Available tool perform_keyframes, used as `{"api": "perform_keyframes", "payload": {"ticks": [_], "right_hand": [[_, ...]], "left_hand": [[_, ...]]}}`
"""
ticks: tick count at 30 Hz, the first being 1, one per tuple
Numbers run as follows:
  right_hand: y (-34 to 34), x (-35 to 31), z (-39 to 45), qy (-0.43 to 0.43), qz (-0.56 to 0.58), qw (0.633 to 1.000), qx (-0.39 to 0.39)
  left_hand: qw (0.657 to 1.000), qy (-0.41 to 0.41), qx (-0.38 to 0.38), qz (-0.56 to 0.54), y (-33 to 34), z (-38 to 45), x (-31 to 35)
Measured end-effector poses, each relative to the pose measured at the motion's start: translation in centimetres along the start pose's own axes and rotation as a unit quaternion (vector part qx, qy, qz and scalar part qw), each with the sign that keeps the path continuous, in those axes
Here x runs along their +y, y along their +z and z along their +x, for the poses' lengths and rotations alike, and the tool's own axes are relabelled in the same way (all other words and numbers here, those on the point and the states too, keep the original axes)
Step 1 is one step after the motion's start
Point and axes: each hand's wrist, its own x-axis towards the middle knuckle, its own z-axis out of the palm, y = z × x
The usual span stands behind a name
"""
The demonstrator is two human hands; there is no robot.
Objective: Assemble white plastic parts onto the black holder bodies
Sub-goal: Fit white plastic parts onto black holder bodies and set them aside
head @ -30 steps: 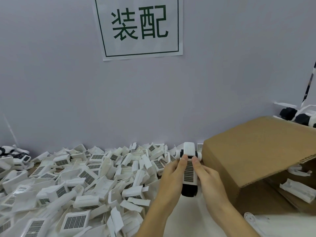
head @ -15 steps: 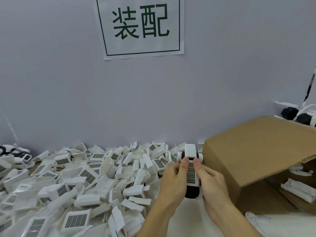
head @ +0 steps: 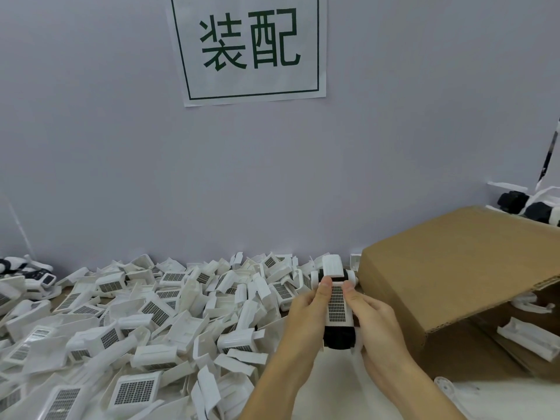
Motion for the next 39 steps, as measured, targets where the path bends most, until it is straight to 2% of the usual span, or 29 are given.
{"api": "perform_keyframes", "payload": {"ticks": [4, 11, 16, 24, 28, 33, 39], "right_hand": [[-0.2, 0.1, 0.2, -0.01, -0.035, 0.999, 0.005], [-0.5, 0.3, 0.4, -0.035, -0.096, 0.995, -0.005], [-0.7, 0.3, 0.5, -0.051, -0.144, 0.988, 0.027], [-0.8, 0.6, 0.6, -0.04, -0.109, 0.991, 0.065], [-1.0, 0.5, 0.7, 0.007, -0.046, 0.999, 0.016], [-0.9, 1.1, 0.9, -0.046, -0.12, 0.992, 0.017], [-1.0, 1.1, 0.9, -0.067, -0.107, 0.992, 0.018]], "left_hand": [[0.999, 0.012, -0.037, -0.006, -0.4, 0.2, -0.3], [0.999, 0.047, 0.006, -0.011, -0.3, 0.3, -0.7], [0.999, 0.049, 0.02, 0.008, -0.2, 0.5, -1.1], [0.996, 0.039, -0.065, 0.057, -0.9, 0.5, -0.9], [0.998, 0.029, -0.02, 0.055, -0.6, 0.7, -1.0], [0.999, 0.024, 0.008, 0.047, -0.8, 0.7, -1.0], [1.0, 0.017, 0.012, 0.007, -0.8, 0.6, -0.6]]}}
